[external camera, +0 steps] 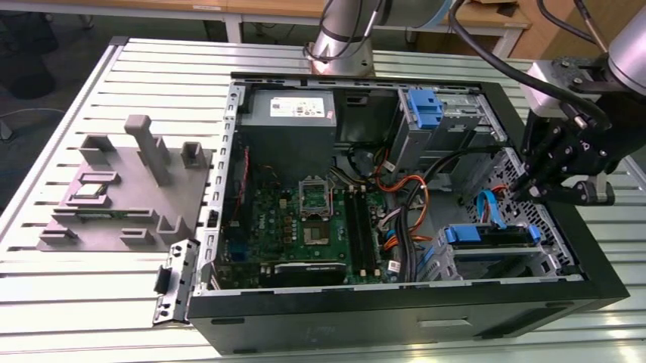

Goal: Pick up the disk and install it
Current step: 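Insert the second disk wire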

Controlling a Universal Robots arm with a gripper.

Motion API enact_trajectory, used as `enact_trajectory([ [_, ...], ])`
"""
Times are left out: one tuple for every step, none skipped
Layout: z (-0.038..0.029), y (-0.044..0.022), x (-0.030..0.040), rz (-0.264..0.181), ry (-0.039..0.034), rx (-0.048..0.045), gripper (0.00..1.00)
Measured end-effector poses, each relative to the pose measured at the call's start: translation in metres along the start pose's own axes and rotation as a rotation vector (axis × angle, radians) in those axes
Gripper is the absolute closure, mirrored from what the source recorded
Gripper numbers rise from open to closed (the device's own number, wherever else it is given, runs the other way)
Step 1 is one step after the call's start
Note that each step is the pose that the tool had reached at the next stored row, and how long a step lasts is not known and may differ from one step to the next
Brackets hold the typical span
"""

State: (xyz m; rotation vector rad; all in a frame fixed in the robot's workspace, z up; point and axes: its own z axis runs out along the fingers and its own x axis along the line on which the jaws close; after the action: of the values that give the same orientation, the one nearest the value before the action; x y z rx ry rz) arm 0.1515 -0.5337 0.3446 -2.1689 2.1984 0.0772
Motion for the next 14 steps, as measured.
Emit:
enact_trajectory([
  [-0.0001, 0.0005, 0.0014, 0.000, 0.0000, 0.0012, 0.83],
  [-0.0002, 0.0010, 0.0027, 0.000, 0.0001, 0.0023, 0.83],
  [-0.0003, 0.0015, 0.0044, 0.000, 0.0000, 0.0038, 0.83],
  [-0.0005, 0.0020, 0.0063, 0.000, 0.0001, 0.0057, 0.83],
  [-0.0006, 0.0028, 0.0084, -0.001, -0.0001, 0.0081, 0.83],
  [-0.0007, 0.0037, 0.0101, -0.001, -0.0001, 0.0106, 0.83],
  [-0.0009, 0.0047, 0.0116, -0.001, -0.0001, 0.0133, 0.83],
  [-0.0010, 0.0060, 0.0129, -0.001, -0.0001, 0.0161, 0.83],
  [-0.0011, 0.0073, 0.0140, -0.001, -0.0001, 0.0189, 0.83],
  [-0.0011, 0.0088, 0.0151, -0.002, -0.0002, 0.0219, 0.83],
  [-0.0012, 0.0103, 0.0162, -0.002, -0.0002, 0.0253, 0.83],
  [-0.0013, 0.0116, 0.0174, -0.002, -0.0003, 0.0282, 0.83],
  [-0.0014, 0.0129, 0.0186, -0.002, -0.0003, 0.0308, 0.83],
  [-0.0015, 0.0142, 0.0200, -0.003, -0.0003, 0.0332, 0.83],
])
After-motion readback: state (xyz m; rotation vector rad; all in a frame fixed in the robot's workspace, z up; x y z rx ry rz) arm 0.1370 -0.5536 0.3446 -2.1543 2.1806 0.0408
